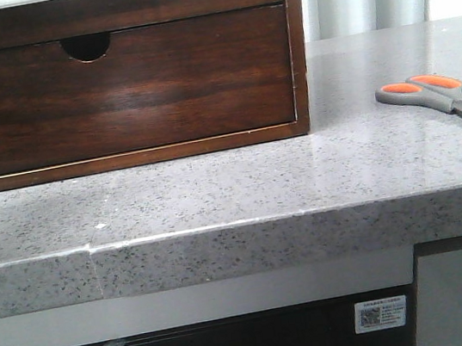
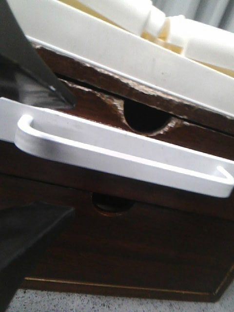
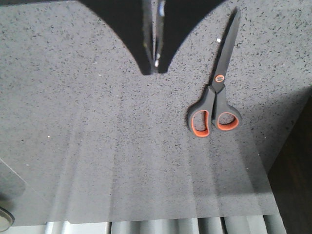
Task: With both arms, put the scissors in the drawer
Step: 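Pull the drawer open toward the robot with the left gripper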
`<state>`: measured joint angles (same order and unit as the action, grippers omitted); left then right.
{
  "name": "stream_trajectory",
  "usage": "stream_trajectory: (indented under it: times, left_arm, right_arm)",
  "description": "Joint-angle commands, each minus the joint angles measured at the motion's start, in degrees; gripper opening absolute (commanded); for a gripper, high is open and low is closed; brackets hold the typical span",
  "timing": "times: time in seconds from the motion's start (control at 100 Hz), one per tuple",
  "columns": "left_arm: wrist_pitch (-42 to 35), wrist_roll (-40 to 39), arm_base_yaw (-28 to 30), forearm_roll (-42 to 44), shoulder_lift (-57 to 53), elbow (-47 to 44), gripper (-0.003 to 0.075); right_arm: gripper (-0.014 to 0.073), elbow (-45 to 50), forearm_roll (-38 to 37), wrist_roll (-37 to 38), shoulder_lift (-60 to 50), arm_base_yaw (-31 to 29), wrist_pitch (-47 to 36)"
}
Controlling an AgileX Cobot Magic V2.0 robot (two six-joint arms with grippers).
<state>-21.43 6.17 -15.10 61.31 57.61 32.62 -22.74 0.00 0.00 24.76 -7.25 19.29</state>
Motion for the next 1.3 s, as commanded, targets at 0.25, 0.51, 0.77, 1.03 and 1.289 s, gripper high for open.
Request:
stream_trajectory:
  times: [0.25, 0.51, 0.77, 1.03, 1.289]
  left_arm:
    - [0.05, 0.54, -1.65, -5.08, 3.27, 4.97, 0.0371]
    - [0.05, 5.27, -1.65, -0.21, 6.98, 5.98, 0.0261]
    - [0.05, 5.76, -1.65, 0.01, 7.21, 5.98, 0.0003]
    - [0.05, 5.76, -1.65, 1.47, 5.21, 5.87, 0.0004]
    - [0.05, 5.76, -1.65, 1.47, 1.42, 3.0, 0.0004]
  right_arm:
    - [-0.0116, -1.98, 0.0, 0.31, 0.74, -0.12, -3.99]
    - [-0.0116, -1.98, 0.0, 0.31, 0.74, -0.12, -3.99]
    - [-0.0116, -1.98, 0.0, 0.31, 0.74, -0.12, -3.99]
    - [-0.0116, -1.98, 0.0, 0.31, 0.74, -0.12, -3.99]
    - [-0.0116, -1.98, 0.0, 0.31, 0.74, -0.12, -3.99]
